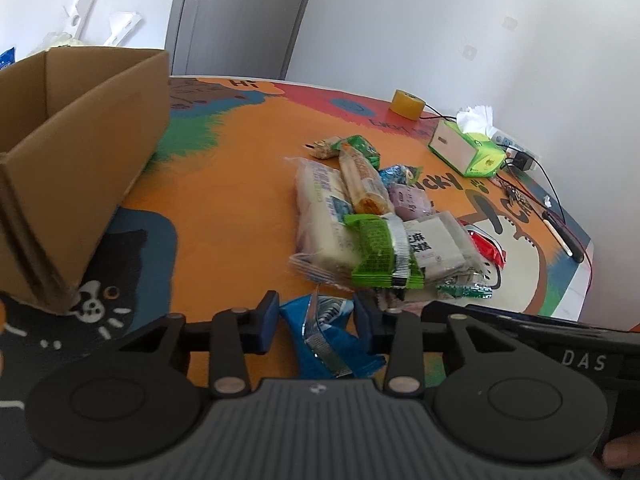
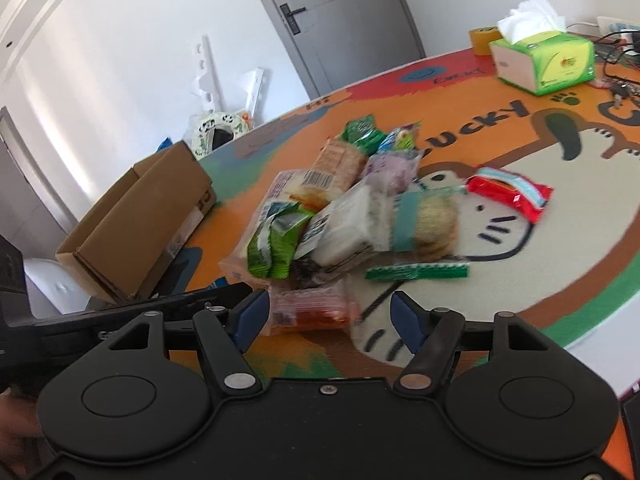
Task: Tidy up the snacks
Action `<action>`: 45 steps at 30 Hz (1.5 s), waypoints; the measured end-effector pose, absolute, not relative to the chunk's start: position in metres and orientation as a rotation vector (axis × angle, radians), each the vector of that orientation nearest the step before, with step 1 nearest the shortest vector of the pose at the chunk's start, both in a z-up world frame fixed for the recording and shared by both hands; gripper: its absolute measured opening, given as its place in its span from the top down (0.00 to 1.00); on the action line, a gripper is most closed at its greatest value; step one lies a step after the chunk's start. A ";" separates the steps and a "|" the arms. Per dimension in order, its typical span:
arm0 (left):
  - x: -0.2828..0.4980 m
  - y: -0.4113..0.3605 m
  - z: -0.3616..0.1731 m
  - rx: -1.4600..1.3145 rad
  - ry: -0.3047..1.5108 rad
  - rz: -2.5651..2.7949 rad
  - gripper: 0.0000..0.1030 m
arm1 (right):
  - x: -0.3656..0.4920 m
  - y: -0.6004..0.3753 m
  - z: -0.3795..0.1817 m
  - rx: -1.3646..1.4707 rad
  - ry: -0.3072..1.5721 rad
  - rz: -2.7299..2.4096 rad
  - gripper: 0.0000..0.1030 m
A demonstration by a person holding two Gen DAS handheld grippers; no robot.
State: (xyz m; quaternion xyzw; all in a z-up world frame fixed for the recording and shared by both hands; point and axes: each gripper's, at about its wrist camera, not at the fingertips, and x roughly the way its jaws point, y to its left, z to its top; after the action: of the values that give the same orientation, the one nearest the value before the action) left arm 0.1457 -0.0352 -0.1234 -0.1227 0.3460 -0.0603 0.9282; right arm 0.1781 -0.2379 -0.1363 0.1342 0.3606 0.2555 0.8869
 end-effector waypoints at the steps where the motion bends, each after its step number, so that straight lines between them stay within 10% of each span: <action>1: 0.144 -0.032 -0.122 -0.259 0.701 -0.126 0.73 | 0.178 -0.234 -0.136 0.272 0.751 0.536 0.35; 42: 0.105 -0.042 -0.121 -0.189 0.722 -0.085 0.53 | 0.153 -0.225 -0.127 0.170 0.694 0.445 0.55; 45: 0.104 -0.041 -0.119 -0.179 0.730 -0.079 0.39 | 0.151 -0.225 -0.125 0.166 0.691 0.450 0.55</action>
State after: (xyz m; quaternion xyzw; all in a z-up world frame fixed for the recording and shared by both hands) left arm 0.1036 -0.0414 -0.1191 -0.0875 0.3564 -0.0384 0.9294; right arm 0.1507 -0.2251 -0.1253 0.0806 0.3355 0.2185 0.9128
